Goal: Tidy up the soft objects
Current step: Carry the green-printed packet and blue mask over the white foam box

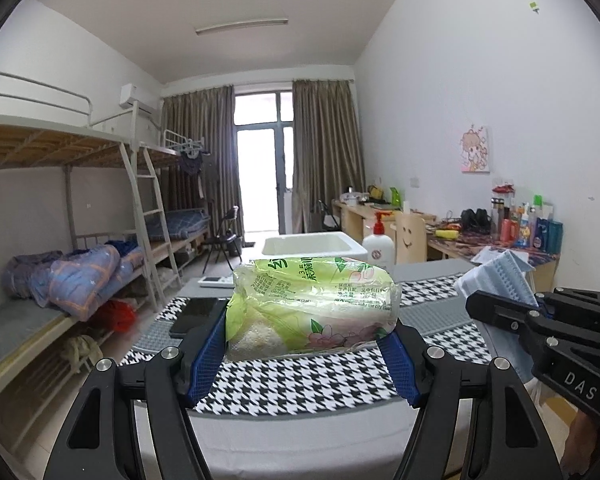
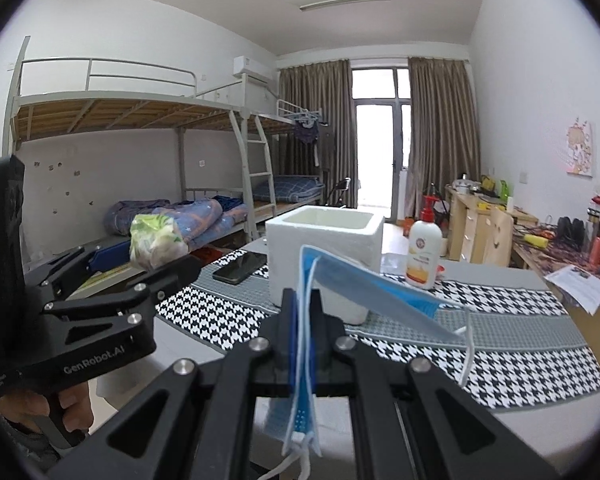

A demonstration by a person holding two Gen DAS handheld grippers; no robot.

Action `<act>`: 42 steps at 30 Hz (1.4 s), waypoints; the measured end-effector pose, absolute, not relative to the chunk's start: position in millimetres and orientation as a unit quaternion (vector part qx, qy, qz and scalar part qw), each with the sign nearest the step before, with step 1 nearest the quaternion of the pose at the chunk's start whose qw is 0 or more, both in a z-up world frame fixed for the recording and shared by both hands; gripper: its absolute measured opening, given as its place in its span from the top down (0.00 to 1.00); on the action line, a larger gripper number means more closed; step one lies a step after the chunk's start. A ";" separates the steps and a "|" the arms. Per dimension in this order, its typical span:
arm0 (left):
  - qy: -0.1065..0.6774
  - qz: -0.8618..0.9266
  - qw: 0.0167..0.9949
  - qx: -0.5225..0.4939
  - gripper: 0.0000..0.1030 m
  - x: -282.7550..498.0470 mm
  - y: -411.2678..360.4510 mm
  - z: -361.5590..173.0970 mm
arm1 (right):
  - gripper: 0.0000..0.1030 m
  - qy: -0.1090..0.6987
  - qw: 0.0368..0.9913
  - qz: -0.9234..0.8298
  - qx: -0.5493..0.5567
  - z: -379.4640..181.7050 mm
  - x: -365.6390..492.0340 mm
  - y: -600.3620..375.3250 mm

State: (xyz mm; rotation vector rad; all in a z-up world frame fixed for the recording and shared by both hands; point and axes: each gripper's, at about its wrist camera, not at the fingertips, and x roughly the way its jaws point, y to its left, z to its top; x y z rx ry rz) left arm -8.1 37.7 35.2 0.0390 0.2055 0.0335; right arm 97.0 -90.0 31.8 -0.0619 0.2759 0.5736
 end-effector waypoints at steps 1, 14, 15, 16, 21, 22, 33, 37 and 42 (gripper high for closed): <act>0.101 0.019 0.995 0.018 0.31 -6.3 38.3 35.5 | 0.93 0.136 0.949 0.283 -0.030 32.8 99.7 -88.0; 0.101 0.027 0.994 0.010 0.31 17.5 49.4 41.7 | 0.93 0.134 0.947 0.289 -0.037 40.8 122.7 -78.3; 0.102 0.028 0.994 0.009 0.31 18.7 51.7 41.7 | 0.93 0.136 0.947 0.287 -0.037 41.5 124.8 -77.8; 0.103 0.029 0.994 0.007 0.31 20.5 53.2 41.8 | 0.93 0.138 0.948 0.286 -0.037 42.3 127.0 -78.0; 0.113 0.027 0.993 0.001 0.31 35.4 59.1 44.2 | 0.93 0.143 0.948 0.281 -0.039 47.1 137.4 -75.5; 0.114 0.027 0.993 0.001 0.31 37.6 58.9 44.7 | 0.93 0.144 0.948 0.280 -0.039 47.7 138.6 -73.9; 0.127 0.023 0.992 -0.003 0.31 72.3 69.6 55.5 | 0.93 0.156 0.949 0.271 -0.036 54.0 164.9 -70.6; 0.134 0.018 0.991 -0.001 0.31 86.3 71.5 56.8 | 0.93 0.162 0.950 0.266 -0.033 55.2 175.5 -68.6; 0.139 0.017 0.990 -0.004 0.31 101.4 75.4 60.0 | 0.93 0.170 0.950 0.262 -0.030 58.7 189.1 -66.3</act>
